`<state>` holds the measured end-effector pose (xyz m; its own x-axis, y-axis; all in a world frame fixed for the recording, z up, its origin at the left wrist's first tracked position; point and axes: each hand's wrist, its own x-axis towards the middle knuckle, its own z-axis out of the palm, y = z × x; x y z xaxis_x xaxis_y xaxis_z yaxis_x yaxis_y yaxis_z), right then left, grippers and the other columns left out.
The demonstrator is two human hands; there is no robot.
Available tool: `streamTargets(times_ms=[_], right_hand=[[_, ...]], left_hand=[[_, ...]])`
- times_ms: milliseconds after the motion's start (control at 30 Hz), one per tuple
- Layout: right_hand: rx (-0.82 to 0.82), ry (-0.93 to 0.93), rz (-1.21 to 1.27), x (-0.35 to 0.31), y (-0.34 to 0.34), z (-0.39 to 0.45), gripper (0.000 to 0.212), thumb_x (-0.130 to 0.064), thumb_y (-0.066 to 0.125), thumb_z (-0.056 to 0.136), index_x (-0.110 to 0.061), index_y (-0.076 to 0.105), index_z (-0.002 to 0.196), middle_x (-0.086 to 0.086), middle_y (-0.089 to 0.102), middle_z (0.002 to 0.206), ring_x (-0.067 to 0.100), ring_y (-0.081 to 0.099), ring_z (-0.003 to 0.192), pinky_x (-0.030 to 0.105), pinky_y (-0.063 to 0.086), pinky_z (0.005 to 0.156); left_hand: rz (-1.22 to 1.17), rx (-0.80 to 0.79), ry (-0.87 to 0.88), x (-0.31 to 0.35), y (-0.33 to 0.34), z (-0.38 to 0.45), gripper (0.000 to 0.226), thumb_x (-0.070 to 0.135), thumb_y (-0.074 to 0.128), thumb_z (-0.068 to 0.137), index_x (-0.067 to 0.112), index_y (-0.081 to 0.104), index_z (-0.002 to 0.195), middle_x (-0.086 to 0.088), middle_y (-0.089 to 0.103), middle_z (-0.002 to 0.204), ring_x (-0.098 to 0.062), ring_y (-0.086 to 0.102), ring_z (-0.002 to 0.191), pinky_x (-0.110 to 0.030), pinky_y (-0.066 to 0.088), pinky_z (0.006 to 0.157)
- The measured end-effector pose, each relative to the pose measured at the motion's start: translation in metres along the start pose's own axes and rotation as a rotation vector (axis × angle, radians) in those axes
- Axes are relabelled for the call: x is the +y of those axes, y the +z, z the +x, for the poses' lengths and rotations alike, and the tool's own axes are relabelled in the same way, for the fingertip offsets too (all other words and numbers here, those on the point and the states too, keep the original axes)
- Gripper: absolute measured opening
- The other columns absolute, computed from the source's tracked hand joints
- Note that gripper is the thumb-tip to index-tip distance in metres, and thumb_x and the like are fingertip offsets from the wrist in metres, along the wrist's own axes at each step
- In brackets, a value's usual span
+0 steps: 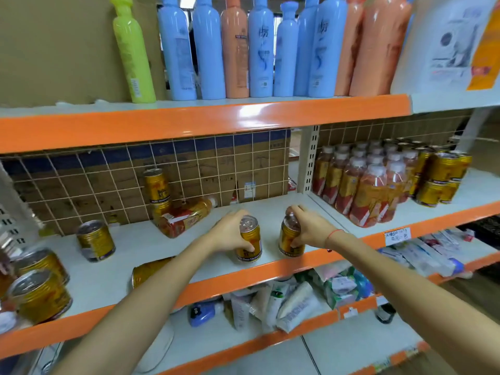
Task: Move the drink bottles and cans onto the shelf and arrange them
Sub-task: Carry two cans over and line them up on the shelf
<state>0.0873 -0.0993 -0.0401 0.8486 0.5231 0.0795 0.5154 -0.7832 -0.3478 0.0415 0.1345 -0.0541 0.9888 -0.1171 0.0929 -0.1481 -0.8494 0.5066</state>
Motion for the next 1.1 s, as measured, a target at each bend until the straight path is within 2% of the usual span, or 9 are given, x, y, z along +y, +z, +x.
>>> streamTargets(times_ms=[233,333,467,567,700,833,900,1000,1100], right_hand=[[0.022,0.157,-0.023,0.042,-0.009,-0.072,0.073,-0.018,0.082,0.063,-0.017,0.040,0.122,0.006,0.044,0.124,0.028,0.051,0.105,0.043,0.048,0.085],[0.037,0.219,-0.047,0.063,-0.021,-0.102,0.075,-0.019,0.082,0.065,-0.016,0.039,0.126,0.006,0.044,0.126,0.030,0.051,0.107,0.044,0.049,0.084],[0.076,0.303,-0.075,0.098,-0.042,-0.139,0.077,-0.018,0.082,0.066,-0.014,0.038,0.129,0.007,0.044,0.128,0.030,0.051,0.108,0.045,0.049,0.085],[0.096,0.363,-0.068,0.128,-0.058,-0.165,0.074,-0.016,0.081,0.067,-0.015,0.039,0.128,0.008,0.044,0.125,0.031,0.050,0.108,0.045,0.048,0.086],[0.129,0.419,-0.096,0.172,-0.080,-0.199,0.074,-0.015,0.080,0.069,-0.014,0.038,0.129,0.009,0.044,0.126,0.029,0.049,0.110,0.037,0.047,0.083],[0.113,0.446,-0.147,0.225,-0.109,-0.227,0.070,-0.019,0.079,0.070,-0.014,0.038,0.126,0.008,0.044,0.127,0.030,0.050,0.106,0.038,0.048,0.074],[0.115,0.456,-0.161,0.252,-0.125,-0.239,0.069,-0.020,0.079,0.071,-0.014,0.038,0.126,0.008,0.044,0.128,0.030,0.050,0.108,0.040,0.049,0.077],[0.133,0.463,-0.151,0.288,-0.147,-0.255,0.068,-0.019,0.078,0.071,-0.015,0.039,0.126,0.006,0.045,0.125,0.027,0.048,0.109,0.031,0.042,0.073],[0.140,0.473,-0.164,0.323,-0.163,-0.268,0.072,-0.021,0.079,0.069,-0.019,0.038,0.128,0.003,0.043,0.133,0.025,0.047,0.113,0.034,0.045,0.080]], left_hand=[[-0.026,-0.077,0.139,0.052,0.035,0.004,0.073,0.029,0.086,0.061,0.019,0.047,0.122,-0.003,0.051,0.118,-0.018,0.049,0.106,-0.028,0.045,0.083],[-0.036,-0.124,0.192,0.082,0.051,0.013,0.075,0.031,0.085,0.061,0.018,0.046,0.124,-0.002,0.049,0.117,-0.019,0.049,0.107,-0.030,0.046,0.084],[-0.016,-0.168,0.295,0.135,0.072,0.031,0.069,0.030,0.086,0.060,0.018,0.049,0.117,-0.003,0.054,0.113,-0.021,0.053,0.103,-0.036,0.050,0.083],[0.005,-0.196,0.351,0.175,0.091,0.047,0.074,0.032,0.085,0.061,0.018,0.047,0.123,-0.002,0.052,0.117,-0.021,0.052,0.105,-0.035,0.049,0.085],[0.037,-0.224,0.415,0.229,0.121,0.073,0.077,0.035,0.085,0.059,0.020,0.044,0.123,-0.004,0.051,0.117,-0.021,0.051,0.105,-0.035,0.049,0.085],[0.040,-0.237,0.464,0.288,0.152,0.098,0.080,0.035,0.084,0.062,0.018,0.043,0.128,-0.004,0.048,0.122,-0.021,0.047,0.110,-0.035,0.046,0.088],[0.026,-0.235,0.479,0.318,0.167,0.108,0.080,0.033,0.084,0.064,0.017,0.041,0.130,-0.004,0.047,0.125,-0.021,0.046,0.113,-0.033,0.044,0.089],[0.004,-0.232,0.482,0.358,0.188,0.122,0.083,0.032,0.084,0.067,0.017,0.038,0.134,-0.005,0.043,0.130,-0.021,0.043,0.118,-0.028,0.040,0.091],[-0.012,-0.223,0.466,0.391,0.208,0.136,0.086,0.031,0.084,0.069,0.017,0.034,0.138,-0.008,0.038,0.132,-0.023,0.041,0.120,-0.024,0.034,0.088]])
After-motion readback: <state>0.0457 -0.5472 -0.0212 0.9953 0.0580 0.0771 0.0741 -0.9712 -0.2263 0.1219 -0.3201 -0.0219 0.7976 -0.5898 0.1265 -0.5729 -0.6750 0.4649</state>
